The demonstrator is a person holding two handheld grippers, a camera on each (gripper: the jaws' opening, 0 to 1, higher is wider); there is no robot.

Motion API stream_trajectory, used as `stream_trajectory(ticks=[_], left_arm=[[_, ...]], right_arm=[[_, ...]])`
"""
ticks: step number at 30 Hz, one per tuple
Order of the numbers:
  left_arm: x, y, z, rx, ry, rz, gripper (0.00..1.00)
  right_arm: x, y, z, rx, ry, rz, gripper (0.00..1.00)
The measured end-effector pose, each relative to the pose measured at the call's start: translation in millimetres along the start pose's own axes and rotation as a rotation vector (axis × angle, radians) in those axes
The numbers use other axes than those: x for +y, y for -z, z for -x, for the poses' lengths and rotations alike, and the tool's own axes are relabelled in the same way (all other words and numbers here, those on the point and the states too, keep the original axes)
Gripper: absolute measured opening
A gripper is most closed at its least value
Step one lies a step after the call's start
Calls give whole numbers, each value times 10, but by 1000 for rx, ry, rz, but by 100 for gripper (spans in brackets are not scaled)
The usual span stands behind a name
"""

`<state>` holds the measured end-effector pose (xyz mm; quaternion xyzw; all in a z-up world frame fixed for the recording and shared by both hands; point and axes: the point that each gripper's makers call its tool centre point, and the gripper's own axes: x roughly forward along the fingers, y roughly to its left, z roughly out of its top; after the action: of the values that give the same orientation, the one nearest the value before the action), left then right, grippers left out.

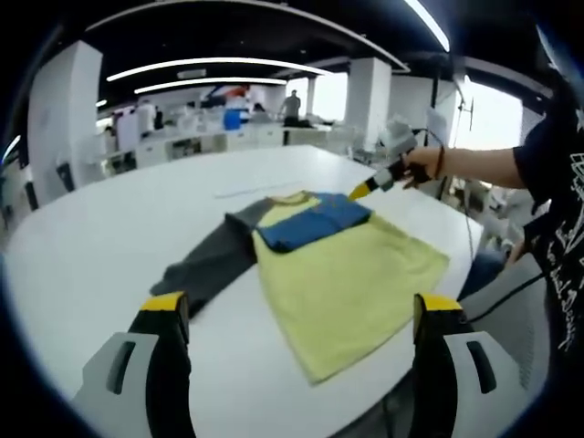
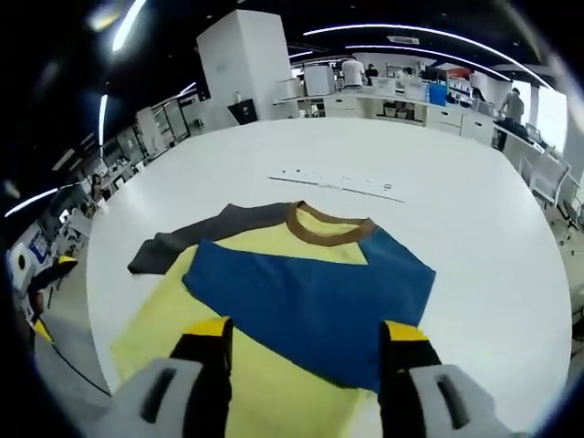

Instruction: Fold the garment on the visible template until the final outline fits inside the template.

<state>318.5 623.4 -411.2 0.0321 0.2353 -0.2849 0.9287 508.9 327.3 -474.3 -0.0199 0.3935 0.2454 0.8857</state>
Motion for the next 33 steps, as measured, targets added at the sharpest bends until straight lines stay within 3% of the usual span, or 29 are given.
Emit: stream_trajectory(ticks=[15,26,30,33], left_arm=[[-36,-50,-17,-11,4,-17,99],[-36,-66,3,-12,-8,-21,99],[-32,-64,3,-9,-9,-20,99],[-27,-65,7,-9,-13,-18,99]], right_arm=[[-513,294,255,12,94,-104,57],[-674,545,293,41,144,-149,45],[-809,648,257,62,165,-137,40],[-792,684,243,73,164,-125,38]])
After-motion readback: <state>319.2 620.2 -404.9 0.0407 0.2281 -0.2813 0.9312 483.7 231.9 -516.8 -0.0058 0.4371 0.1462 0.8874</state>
